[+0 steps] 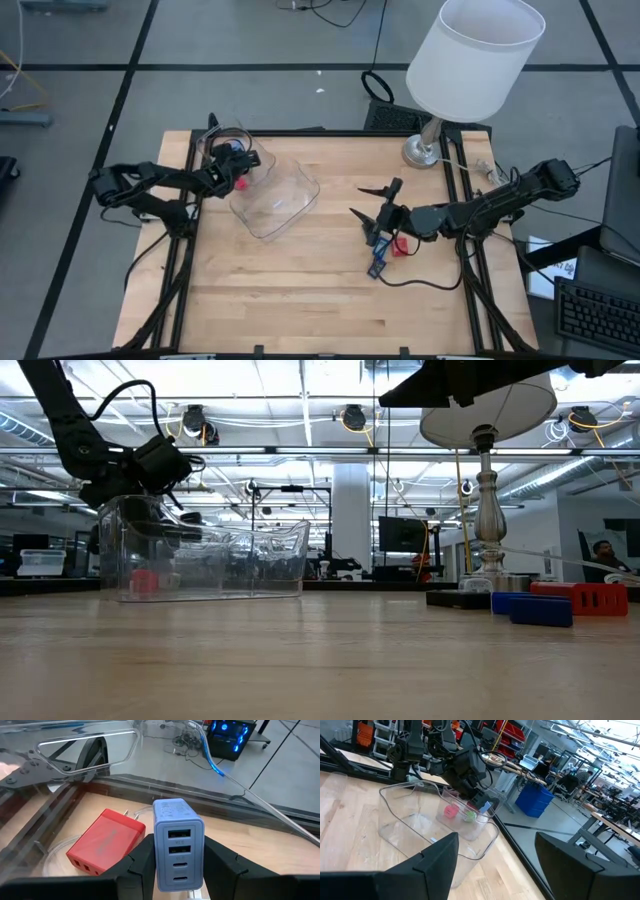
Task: Pick & Place Office items
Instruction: Put the light blue charger adapter into the top transparent bin, then adjust the bottom transparent bin
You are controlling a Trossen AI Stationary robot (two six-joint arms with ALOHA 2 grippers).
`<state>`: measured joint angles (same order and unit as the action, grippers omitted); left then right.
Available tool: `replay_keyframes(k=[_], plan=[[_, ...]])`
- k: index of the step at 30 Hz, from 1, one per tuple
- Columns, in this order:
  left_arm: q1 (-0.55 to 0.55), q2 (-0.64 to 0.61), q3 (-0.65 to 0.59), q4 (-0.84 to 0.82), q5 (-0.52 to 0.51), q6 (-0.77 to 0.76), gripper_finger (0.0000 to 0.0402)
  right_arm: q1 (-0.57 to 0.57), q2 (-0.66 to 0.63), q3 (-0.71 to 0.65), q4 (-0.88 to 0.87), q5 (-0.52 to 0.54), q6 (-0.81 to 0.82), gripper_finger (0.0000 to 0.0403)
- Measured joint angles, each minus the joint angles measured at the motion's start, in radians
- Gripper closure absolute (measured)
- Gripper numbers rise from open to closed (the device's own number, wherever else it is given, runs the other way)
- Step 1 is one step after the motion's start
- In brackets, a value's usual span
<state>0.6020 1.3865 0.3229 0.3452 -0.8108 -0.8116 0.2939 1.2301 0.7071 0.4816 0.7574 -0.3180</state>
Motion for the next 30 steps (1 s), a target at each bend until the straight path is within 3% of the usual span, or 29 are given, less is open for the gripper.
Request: replay_keyframes(k=[18,26,30], plan=[[-0.002,-0.001,0.001,0.001,0.035,0.031,0.0196,0.000,0.000,0.000,-0.001,0.000,0.000,0.0149],[-0.018,-0.156,-0.003,-0.006,0.278,0.212,0.0219,0.000,0.000,0.000,-0.014,0.000,0.000,0.0149],[-0.022,-0.284,-0.003,-0.016,0.343,0.300,0.0236,0.000,0.000,0.000,-0.016,0.000,0.001,0.0149]])
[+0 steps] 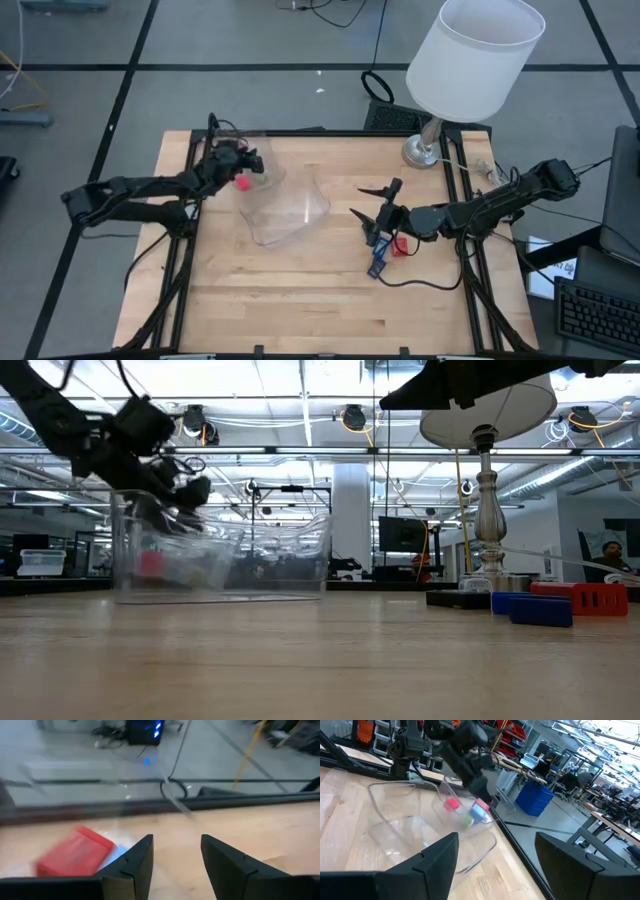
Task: Pick & Place Office items
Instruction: Adjust the bottom transparent bin
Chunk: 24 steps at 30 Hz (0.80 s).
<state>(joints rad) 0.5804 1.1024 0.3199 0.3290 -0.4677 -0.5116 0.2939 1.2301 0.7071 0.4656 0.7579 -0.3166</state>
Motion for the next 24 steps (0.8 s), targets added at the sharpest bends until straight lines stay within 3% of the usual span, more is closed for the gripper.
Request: replay_keyframes(k=[7,14,24], plan=[[0.000,-0.184,0.002,-0.111,-0.049,0.058,0.0266,0.003,0.000,0.000,-0.001,0.000,0.007,0.0149],[0.001,-0.228,0.002,-0.198,-0.071,0.055,0.0284,0.003,0.000,0.000,-0.015,-0.014,0.046,0.0149],[-0.013,-0.339,0.002,-0.185,0.120,0.072,0.0306,0.007,0.034,0.000,-0.049,-0.380,0.209,0.0149]])
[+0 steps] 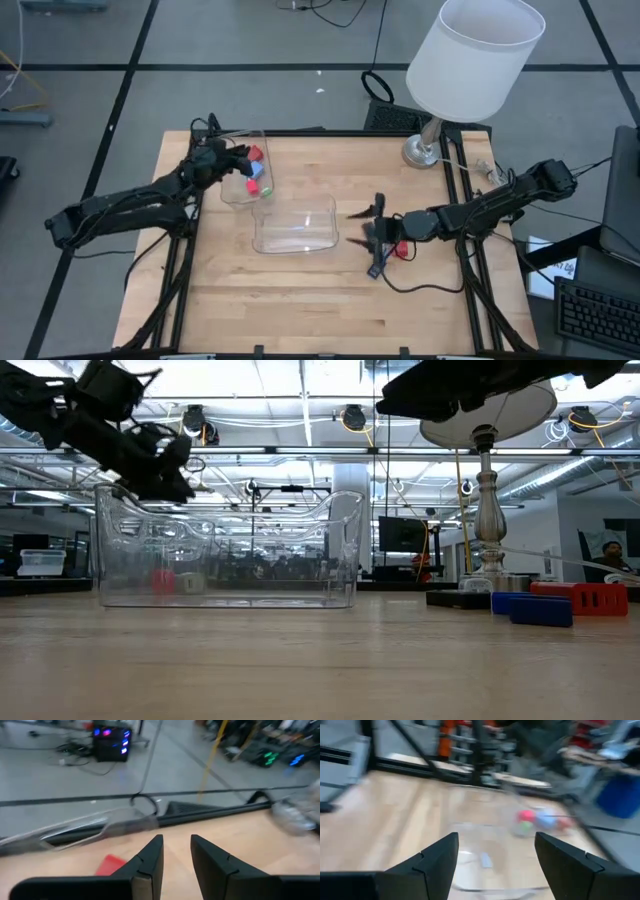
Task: Pick & Place Office items
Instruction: Adjust the bottom transparent bin
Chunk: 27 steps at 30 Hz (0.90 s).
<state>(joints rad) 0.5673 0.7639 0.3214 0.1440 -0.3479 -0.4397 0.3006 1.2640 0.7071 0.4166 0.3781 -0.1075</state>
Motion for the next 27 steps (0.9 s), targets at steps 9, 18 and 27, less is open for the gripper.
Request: replay_keyframes(k=[9,18,27], plan=[[-0.076,-0.186,0.000,0.013,0.089,0.022,0.0365,0.023,0.220,0.024,0.043,-0.146,0.150,0.0157],[-0.146,-0.269,0.001,0.118,0.175,0.081,0.0398,-0.001,0.436,0.139,0.062,-0.144,0.126,0.0202],[-0.164,-0.355,0.002,0.047,0.175,0.097,0.0400,-0.038,0.454,0.140,0.073,-0.090,0.113,0.0229]])
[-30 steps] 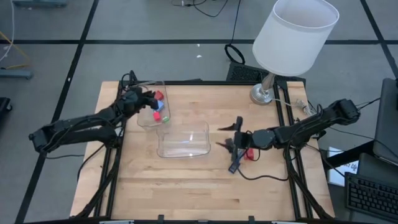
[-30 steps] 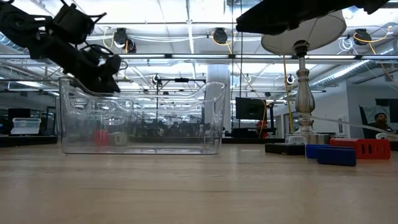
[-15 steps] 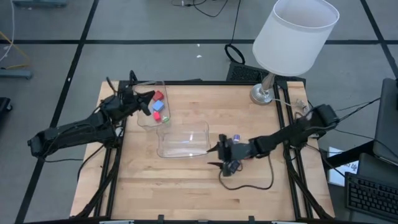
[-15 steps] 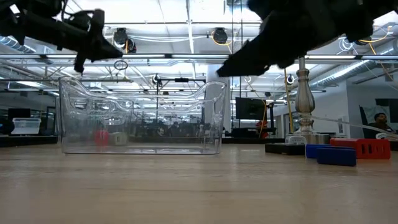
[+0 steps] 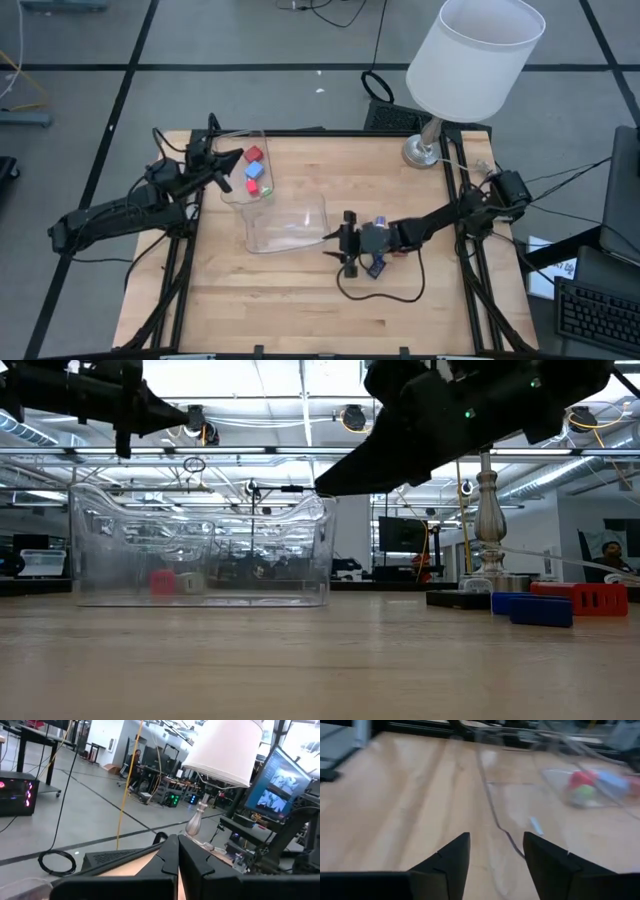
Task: Pick & Place Office items
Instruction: Adjust the bottom transparent bin
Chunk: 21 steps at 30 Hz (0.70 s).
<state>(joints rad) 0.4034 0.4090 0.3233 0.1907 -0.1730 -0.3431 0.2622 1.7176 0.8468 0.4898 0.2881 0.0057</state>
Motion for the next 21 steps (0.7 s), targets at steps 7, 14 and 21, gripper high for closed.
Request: replay_keyframes(k=[7,14,21], plan=[[0.000,0.001,0.000,-0.026,-0.008,-0.024,0.0399,-0.073,0.002,-0.002,0.006,0.052,-0.061,0.0234],[0.000,0.001,0.000,-0.030,-0.011,-0.029,0.0399,-0.145,0.003,-0.002,0.031,0.052,-0.079,0.0234],[-0.001,0.001,0.000,-0.160,-0.006,-0.032,0.0400,-0.081,-0.032,-0.006,0.022,0.044,-0.166,0.0234]])
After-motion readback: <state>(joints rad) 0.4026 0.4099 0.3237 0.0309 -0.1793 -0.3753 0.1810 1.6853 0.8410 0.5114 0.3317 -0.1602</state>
